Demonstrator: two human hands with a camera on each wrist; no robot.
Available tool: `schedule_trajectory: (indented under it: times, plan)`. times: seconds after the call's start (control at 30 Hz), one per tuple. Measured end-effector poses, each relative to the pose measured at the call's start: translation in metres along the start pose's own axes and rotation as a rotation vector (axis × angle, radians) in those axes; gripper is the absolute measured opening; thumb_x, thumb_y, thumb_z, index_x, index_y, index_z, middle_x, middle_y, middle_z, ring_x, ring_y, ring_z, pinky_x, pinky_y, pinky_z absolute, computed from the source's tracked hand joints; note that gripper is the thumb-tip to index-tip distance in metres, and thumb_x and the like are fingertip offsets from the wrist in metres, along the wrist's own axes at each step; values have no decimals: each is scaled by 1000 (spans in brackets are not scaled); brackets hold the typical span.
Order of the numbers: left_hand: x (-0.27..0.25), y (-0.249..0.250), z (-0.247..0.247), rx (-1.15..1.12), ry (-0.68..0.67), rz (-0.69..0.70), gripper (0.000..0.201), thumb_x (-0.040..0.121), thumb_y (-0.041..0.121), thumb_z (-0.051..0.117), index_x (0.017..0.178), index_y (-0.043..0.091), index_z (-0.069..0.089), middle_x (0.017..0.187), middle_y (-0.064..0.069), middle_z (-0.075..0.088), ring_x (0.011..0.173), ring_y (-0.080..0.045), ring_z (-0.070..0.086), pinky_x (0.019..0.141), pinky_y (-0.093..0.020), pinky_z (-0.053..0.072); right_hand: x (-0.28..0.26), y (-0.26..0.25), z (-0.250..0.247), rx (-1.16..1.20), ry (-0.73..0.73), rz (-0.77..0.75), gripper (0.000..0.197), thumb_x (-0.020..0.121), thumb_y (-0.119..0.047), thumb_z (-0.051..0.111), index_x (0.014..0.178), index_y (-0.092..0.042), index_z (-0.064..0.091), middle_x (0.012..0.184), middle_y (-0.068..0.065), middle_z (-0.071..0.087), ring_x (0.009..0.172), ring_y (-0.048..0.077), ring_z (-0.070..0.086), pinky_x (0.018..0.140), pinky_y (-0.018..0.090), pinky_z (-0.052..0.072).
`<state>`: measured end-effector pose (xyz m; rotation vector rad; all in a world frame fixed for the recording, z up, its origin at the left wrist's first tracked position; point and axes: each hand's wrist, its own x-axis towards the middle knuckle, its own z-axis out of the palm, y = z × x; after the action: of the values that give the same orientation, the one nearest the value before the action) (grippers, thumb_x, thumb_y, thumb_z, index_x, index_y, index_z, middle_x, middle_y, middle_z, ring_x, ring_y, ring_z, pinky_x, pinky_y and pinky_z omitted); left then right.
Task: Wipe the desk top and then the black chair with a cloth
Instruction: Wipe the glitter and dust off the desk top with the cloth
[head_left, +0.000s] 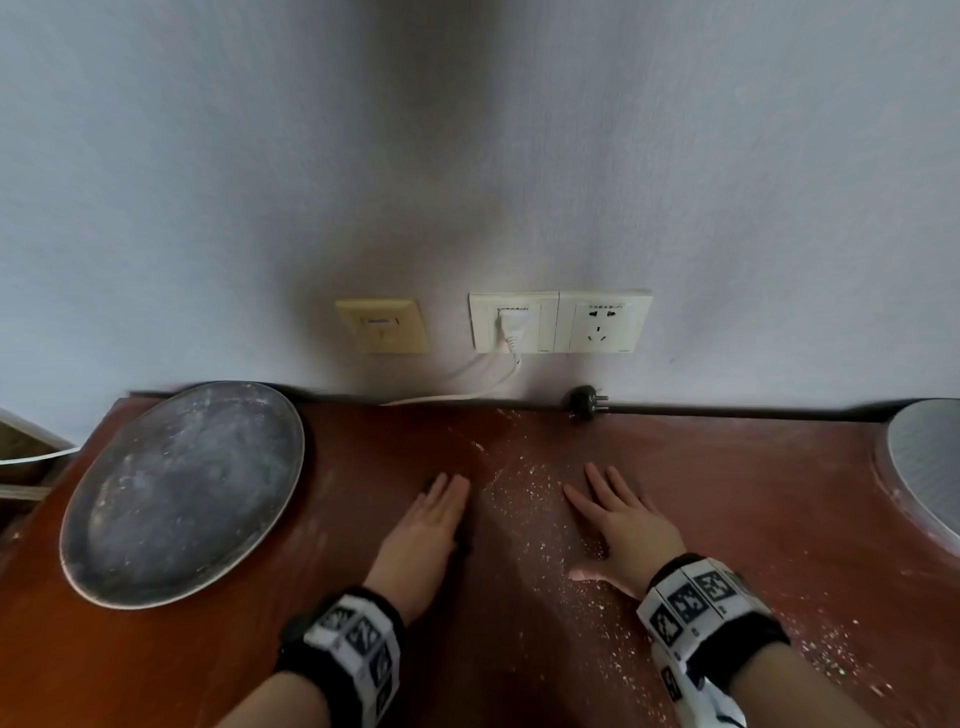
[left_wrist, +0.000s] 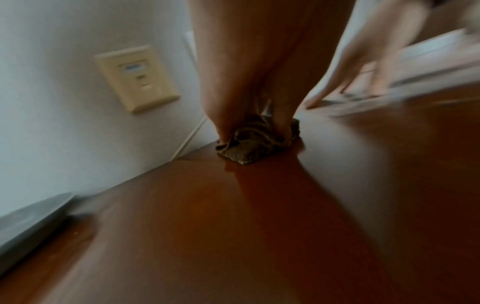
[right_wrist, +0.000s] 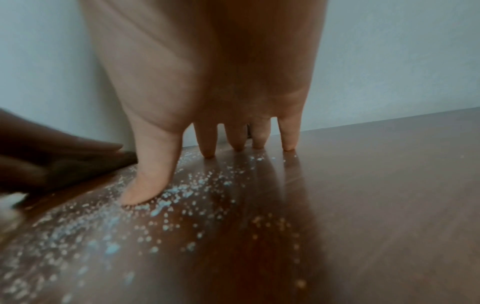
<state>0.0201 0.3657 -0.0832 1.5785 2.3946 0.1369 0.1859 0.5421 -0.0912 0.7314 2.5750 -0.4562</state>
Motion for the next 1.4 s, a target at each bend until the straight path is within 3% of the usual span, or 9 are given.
schedule_trajectory:
  times: [0.07, 0.13, 0.33, 0.5, 0.7, 0.9, 1.1, 1.27, 1.4]
  plan:
    - [20, -11, -7, -99, -70, -128, 69, 96, 3, 40, 150, 8, -4, 158, -7, -3, 146, -17, 1, 114, -19, 5, -1, 1, 0, -4, 2, -6, 98, 77, -62, 59, 148, -37, -5, 155, -4, -20, 144, 19, -16, 117, 42, 3]
    - [35, -7, 0, -79, -66, -158, 69, 97, 3, 39, 149, 6, -8, 158, -11, -11, 146, -20, -7, 114, -21, -2, -1, 1, 0, -8, 3, -7, 98, 78, -61, 58, 148, -36, -6, 155, -3, -21, 144, 19, -16, 117, 42, 2]
    - [49, 3, 11, 94, -212, 347, 61, 98, 0, 30, 150, 11, 0, 151, -1, -21, 139, -14, -21, 111, -23, -15, 0, 3, 1, -3, 18, -28, 97, 78, -61, 58, 148, -36, -6, 152, -5, -25, 143, 20, -18, 117, 43, 1]
    - [86, -27, 2, 86, -109, -47, 72, 93, -6, 34, 151, 23, 4, 156, -8, -17, 146, -24, -11, 120, -33, 2, 1, 4, 2, 19, 30, -44, 97, 78, -60, 58, 148, -36, -6, 144, -5, -33, 133, 13, -28, 117, 42, -1]
    - [87, -5, 12, 76, -212, 229, 71, 93, -5, 35, 151, 26, 7, 158, 1, -12, 145, -16, -14, 119, -29, 2, 1, 4, 2, 20, 34, -43, 98, 78, -61, 58, 147, -36, -7, 137, -4, -34, 139, 19, -25, 116, 42, -1]
    - [108, 12, 3, -121, -63, -178, 72, 94, -3, 36, 152, 19, -1, 159, -6, -2, 146, -24, 11, 114, -33, 20, 0, 3, -1, 23, 24, -43, 97, 78, -59, 59, 148, -35, -4, 144, -5, -32, 140, 18, -23, 116, 42, -1]
    - [116, 32, 8, 101, -240, 229, 66, 95, -4, 31, 151, 14, 1, 159, -2, -8, 146, -16, -9, 117, -27, 1, 1, 4, 1, 17, 33, -42, 96, 77, -60, 58, 148, -37, -3, 149, -5, -29, 138, 16, -25, 116, 42, -2]
    - [111, -17, -4, 31, -51, -143, 70, 91, -7, 34, 152, 16, 5, 159, -1, -2, 146, -15, 4, 114, -24, 19, 1, 5, 2, 42, 31, -52, 96, 78, -59, 58, 148, -37, -4, 142, -5, -33, 134, 15, -28, 116, 42, -2]
    - [102, -31, -2, -31, -15, -314, 67, 93, -4, 34, 151, 13, 7, 159, -4, 0, 147, -19, -2, 116, -30, 18, 1, 6, 3, 38, 31, -53, 97, 78, -60, 58, 148, -36, -5, 138, -5, -33, 132, 14, -29, 116, 42, -2]
